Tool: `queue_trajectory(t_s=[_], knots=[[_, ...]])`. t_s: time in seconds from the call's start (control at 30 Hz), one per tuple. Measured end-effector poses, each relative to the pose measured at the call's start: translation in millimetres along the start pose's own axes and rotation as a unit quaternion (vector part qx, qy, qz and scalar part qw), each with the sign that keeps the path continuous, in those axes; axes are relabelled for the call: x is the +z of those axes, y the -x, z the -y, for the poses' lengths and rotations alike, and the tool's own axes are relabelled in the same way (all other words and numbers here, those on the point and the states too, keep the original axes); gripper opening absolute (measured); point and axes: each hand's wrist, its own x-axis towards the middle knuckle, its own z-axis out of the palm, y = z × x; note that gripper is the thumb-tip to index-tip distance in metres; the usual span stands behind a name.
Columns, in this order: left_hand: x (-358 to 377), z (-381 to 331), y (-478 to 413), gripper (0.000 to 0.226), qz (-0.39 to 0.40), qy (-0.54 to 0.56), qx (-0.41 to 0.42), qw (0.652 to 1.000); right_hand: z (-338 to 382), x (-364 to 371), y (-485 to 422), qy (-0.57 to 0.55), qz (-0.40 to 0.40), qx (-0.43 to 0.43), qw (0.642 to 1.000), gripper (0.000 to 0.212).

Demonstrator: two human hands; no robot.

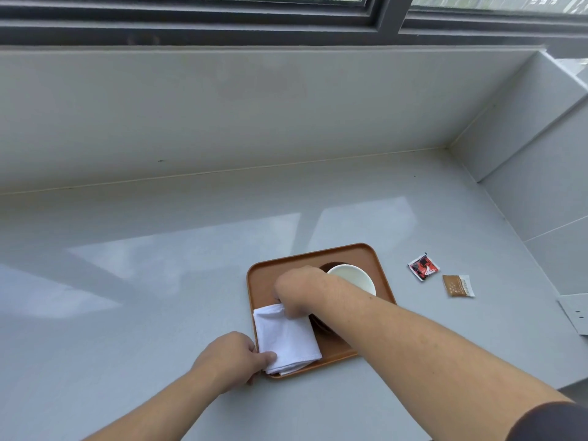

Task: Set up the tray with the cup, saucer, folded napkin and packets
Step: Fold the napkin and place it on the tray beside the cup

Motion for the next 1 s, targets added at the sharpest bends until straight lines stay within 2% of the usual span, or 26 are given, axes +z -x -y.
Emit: queue_trajectory(t_s=[0.1, 0.17, 0.27, 0.43, 0.6, 0.83, 1.0], knots=[[-0.4, -3.6, 0.7, 0.049, -0.015, -0.027, -0.003, 1.000, -2.2, -0.3, -1.5, 0.013, -0.012, -0.004, 1.000, 0.013], [-0.1, -6.0, 1.9, 0.049, -0.021, -0.031, -0.010, 0.999, -4.6, 2.2, -0.8, 0.027, -0.079, -0.017, 0.996, 0.024], [2.2, -8.8, 5.1, 0.048, -0.027, -0.018, -0.024, 0.999, -3.0, 10.3, -2.2, 0.028, -0.160, -0.035, 0.986, 0.025], [6.5, -11.4, 10.4, 0.045, -0.039, -0.012, -0.035, 0.999, 6.5, 28.1, -8.3, 0.037, -0.174, -0.024, 0.984, 0.023], [9.1, -11.6, 8.0, 0.047, -0.041, -0.038, -0.035, 0.998, 16.7, 34.7, -9.8, 0.009, -0.180, 0.027, 0.983, 0.013], [6.2, -8.8, -0.3, 0.047, -0.025, -0.068, -0.011, 0.997, 29.3, 35.5, -6.3, 0.043, -0.175, 0.047, 0.982, 0.026], [7.3, -6.7, -2.4, 0.046, -0.022, -0.078, 0.006, 0.997, 30.6, 37.2, -9.4, 0.014, -0.171, 0.079, 0.982, 0.017]])
